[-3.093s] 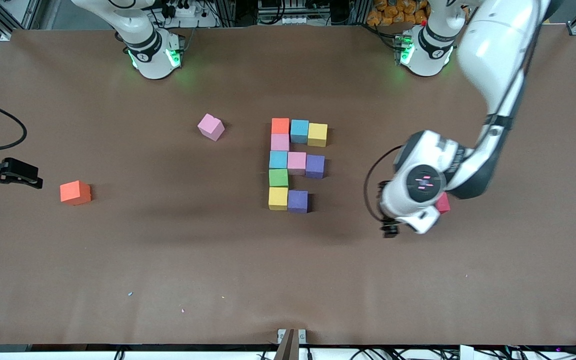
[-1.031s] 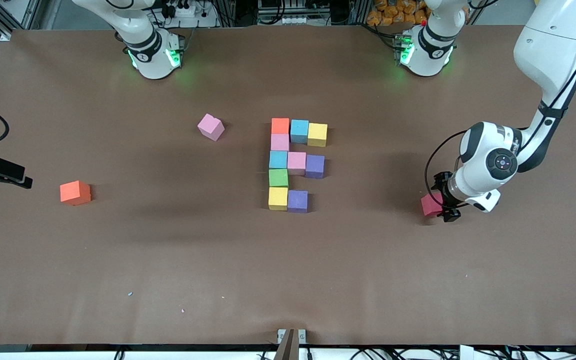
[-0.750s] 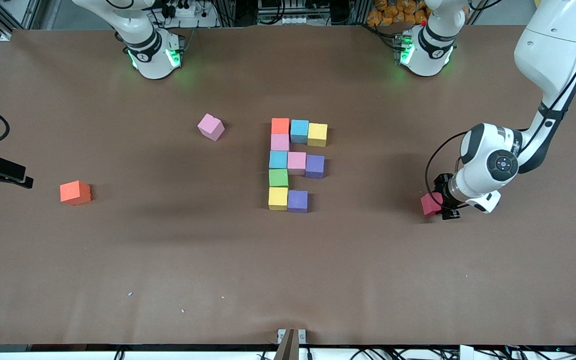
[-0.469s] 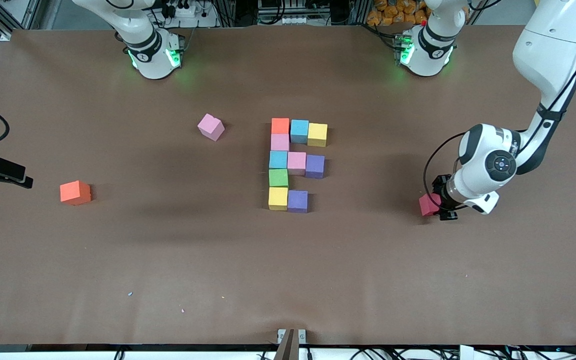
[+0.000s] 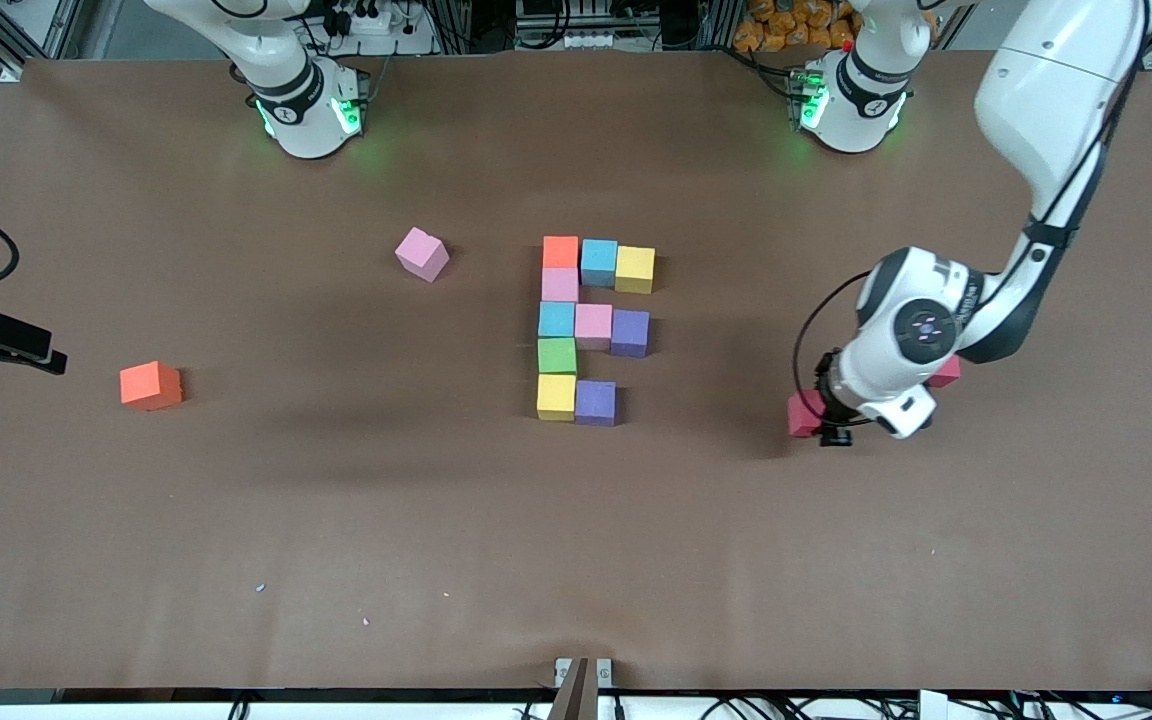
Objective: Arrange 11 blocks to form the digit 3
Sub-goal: 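Carry the red block to the cluster with the left gripper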
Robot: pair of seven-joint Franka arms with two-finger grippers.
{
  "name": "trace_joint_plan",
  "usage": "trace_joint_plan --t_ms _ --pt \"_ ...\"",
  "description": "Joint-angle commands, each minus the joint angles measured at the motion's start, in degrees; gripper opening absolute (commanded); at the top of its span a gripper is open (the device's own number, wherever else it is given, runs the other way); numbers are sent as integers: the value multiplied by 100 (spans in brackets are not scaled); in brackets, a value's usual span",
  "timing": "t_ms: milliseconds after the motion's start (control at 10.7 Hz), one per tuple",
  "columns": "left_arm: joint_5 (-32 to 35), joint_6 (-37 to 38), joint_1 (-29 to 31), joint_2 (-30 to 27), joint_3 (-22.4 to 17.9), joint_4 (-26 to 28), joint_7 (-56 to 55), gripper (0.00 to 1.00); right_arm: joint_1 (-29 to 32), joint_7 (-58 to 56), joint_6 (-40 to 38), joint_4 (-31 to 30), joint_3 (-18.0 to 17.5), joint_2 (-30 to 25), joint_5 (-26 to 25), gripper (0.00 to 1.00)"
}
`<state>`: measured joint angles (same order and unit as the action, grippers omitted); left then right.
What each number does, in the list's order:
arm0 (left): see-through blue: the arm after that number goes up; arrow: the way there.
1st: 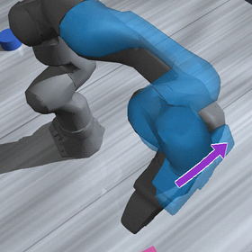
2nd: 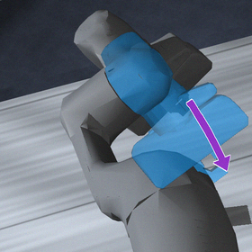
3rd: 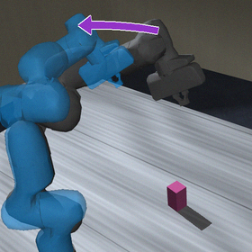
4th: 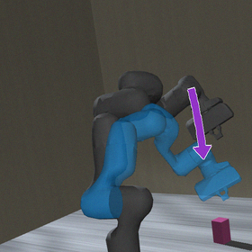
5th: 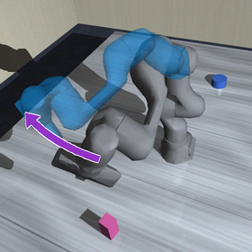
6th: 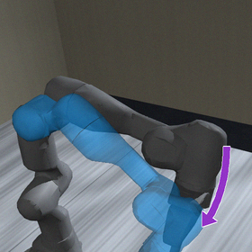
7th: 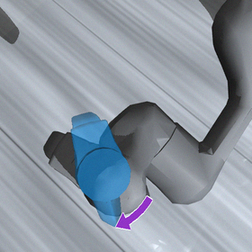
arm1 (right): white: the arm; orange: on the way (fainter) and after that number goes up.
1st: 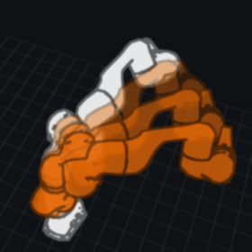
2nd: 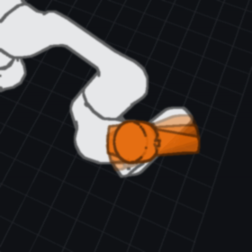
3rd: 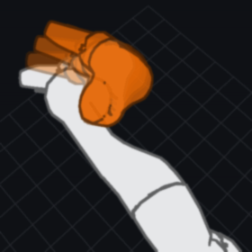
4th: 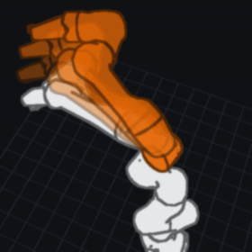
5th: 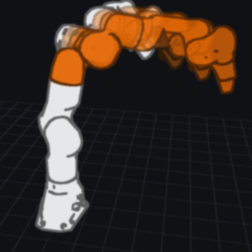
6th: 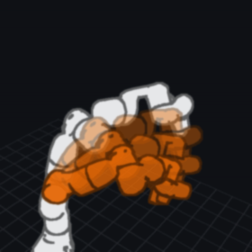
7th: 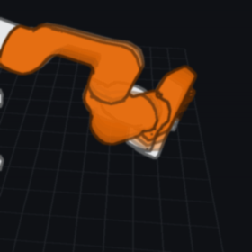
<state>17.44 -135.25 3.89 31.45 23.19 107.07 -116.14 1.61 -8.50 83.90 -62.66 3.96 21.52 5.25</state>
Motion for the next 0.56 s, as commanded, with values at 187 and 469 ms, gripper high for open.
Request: trace_joint_plan --t_ms 187,469 --pt "-179 596 -1142 774 -26 -1495 -628 15 67 7 -58 -71 -62 -113 47 100" --pt "-259 596 -1723 1257 -87 -2004 -1015 15 85 -2 -49 -71 -62 -105 29 100"
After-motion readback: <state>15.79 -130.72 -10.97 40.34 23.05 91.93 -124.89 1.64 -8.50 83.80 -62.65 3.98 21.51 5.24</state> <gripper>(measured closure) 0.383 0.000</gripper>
